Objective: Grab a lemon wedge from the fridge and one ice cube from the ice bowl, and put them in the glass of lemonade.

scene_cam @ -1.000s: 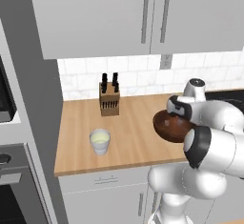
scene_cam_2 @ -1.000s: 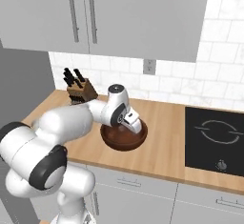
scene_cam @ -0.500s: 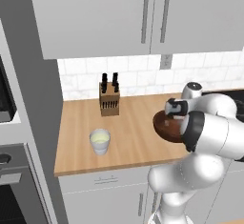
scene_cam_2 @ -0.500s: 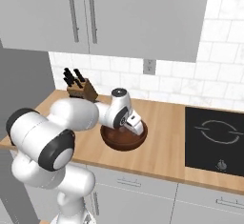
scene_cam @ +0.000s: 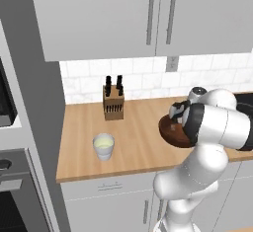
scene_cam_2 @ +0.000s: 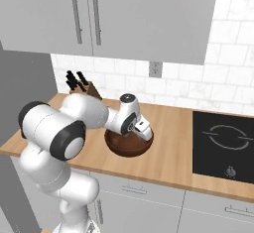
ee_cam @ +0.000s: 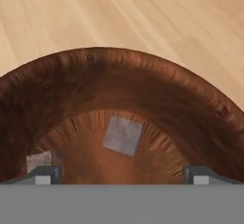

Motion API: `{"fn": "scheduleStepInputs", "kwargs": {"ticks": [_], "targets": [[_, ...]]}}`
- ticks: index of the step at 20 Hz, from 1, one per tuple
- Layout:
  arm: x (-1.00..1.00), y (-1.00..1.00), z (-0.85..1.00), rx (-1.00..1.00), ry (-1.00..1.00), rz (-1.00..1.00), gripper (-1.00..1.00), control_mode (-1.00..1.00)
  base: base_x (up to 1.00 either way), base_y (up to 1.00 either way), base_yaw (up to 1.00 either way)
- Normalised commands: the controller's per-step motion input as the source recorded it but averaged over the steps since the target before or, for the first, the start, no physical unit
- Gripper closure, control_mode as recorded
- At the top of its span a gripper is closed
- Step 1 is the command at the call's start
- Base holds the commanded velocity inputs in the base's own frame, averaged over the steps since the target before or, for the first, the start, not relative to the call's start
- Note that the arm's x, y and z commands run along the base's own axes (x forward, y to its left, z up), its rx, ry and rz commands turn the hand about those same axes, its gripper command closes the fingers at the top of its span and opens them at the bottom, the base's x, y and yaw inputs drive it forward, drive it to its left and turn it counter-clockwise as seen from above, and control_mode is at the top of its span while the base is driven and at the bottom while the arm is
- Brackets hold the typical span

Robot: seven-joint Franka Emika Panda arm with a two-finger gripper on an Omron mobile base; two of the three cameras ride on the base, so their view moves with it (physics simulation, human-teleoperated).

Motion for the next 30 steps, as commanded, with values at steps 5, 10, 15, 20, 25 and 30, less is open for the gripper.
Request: {"fn": "scheduleStepInputs", "kwargs": {"ticks": [5,10,15,20,25,30], "targets": [[0.2,-0.02,-0.1,0.0,0.0,0.0,-1.0,-1.0,0.0,0.0,0.0],[0.12,0.0,-0.18,0.0,0.0,0.0,-1.0,-1.0,0.0,0.0,0.0],[0.0,0.0,-0.19,0.0,0.0,0.0,-1.0,-1.0,0.0,0.0,0.0],[0.0,0.0,-0.08,0.0,0.0,0.0,-1.0,-1.0,0.0,0.0,0.0],[-0.23,0.0,-0.03,0.0,0.0,0.0,-1.0,-1.0,0.0,0.0,0.0],[-0.41,0.07,0.0,0.0,-0.05,0.0,-1.0,-1.0,0.0,0.0,0.0]]}}
